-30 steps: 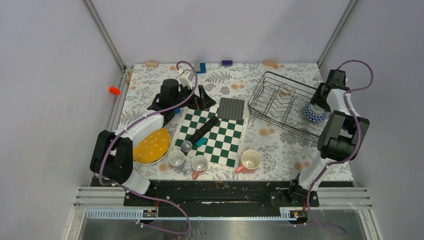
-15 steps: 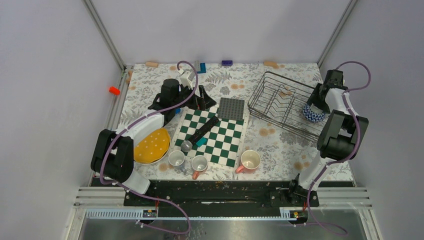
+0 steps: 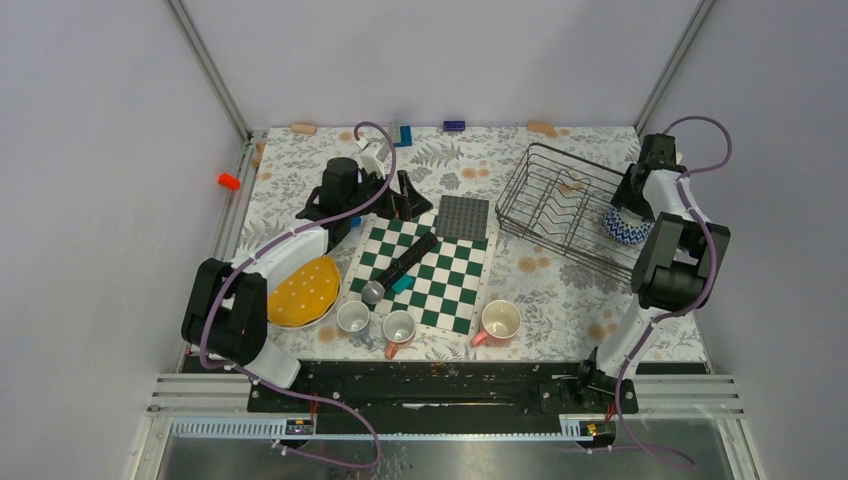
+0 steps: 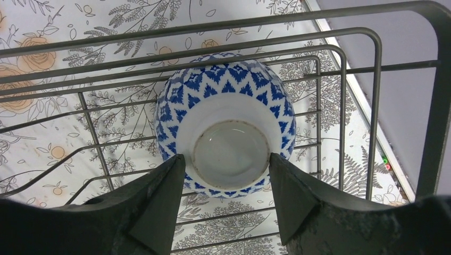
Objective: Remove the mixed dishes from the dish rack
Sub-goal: Pick up the bowl from the dish rack.
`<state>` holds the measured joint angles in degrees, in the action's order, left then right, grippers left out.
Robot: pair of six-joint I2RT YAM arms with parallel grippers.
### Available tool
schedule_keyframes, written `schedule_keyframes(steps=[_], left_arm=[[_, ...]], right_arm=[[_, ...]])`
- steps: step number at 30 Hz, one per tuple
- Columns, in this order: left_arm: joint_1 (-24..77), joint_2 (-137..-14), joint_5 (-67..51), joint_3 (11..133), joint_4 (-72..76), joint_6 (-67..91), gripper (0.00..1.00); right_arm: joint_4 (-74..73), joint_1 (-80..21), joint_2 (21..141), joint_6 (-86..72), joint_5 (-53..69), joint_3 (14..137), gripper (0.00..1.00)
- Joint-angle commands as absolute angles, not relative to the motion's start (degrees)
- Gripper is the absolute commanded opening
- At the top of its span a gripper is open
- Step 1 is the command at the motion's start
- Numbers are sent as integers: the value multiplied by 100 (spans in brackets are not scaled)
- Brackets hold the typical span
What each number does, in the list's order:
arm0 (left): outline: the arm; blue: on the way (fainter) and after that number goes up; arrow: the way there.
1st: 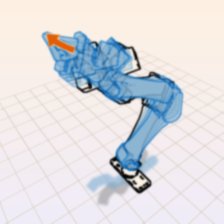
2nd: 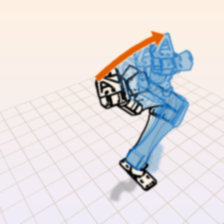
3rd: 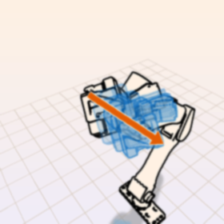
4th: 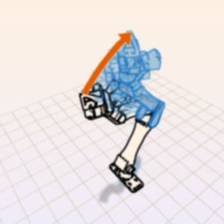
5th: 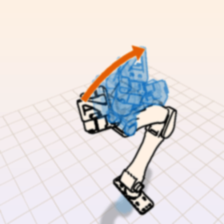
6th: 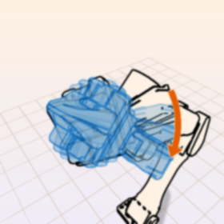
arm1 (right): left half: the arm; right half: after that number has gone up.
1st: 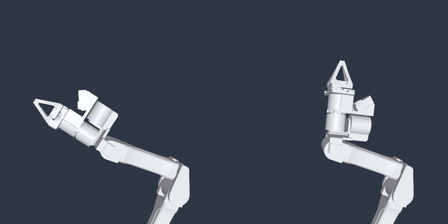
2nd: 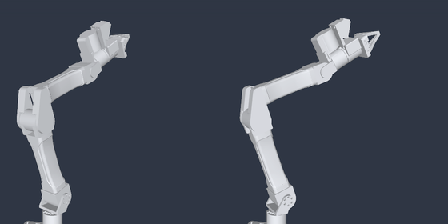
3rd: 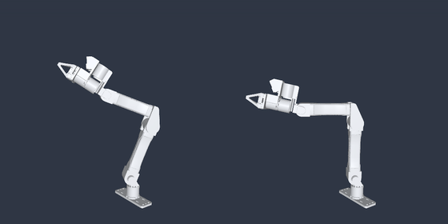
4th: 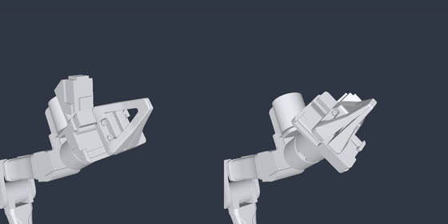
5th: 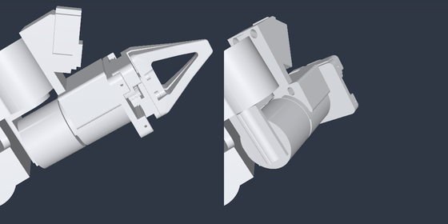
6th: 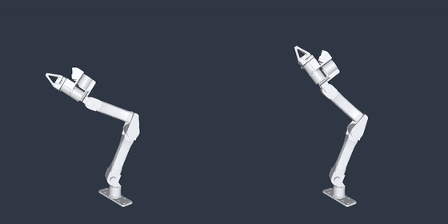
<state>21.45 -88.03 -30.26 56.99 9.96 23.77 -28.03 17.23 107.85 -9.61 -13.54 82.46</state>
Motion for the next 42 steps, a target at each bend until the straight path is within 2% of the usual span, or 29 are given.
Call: schedule_keyframes(steps=[1, 13, 19, 22, 32, 37, 42], left_arm=[[2118, -8752, -3165, 5893, 1208, 2265, 99], [2118, -8771, -3248, 5924, 1200, 2311, 99], [2118, -8786, -3294, 5950, 1201, 2346, 99], [2114, -8765, -3302, 5967, 1172, 2355, 99], [2118, -8698, -3421, 5950, 1228, 2509, 99], [2118, -8656, -3507, 5942, 1272, 2579, 99], [2119, -8602, -3513, 5903, 1266, 2608, 99]], right_arm=[[-3001, 1679, 10843, -936, -1773, 8389, 65], [-3047, 1679, 11130, -942, -1644, 8598, 62], [-3041, 1679, 11088, -930, -1550, 8581, 40], [-2983, 1679, 10988, -934, -1502, 8509, 37], [-2622, 1679, 10188, -895, -1442, 8059, 12], [-2437, 1679, 9836, -949, -1379, 7811, 6], [-2262, 1679, 9538, -1056, -1248, 7563, 5]])
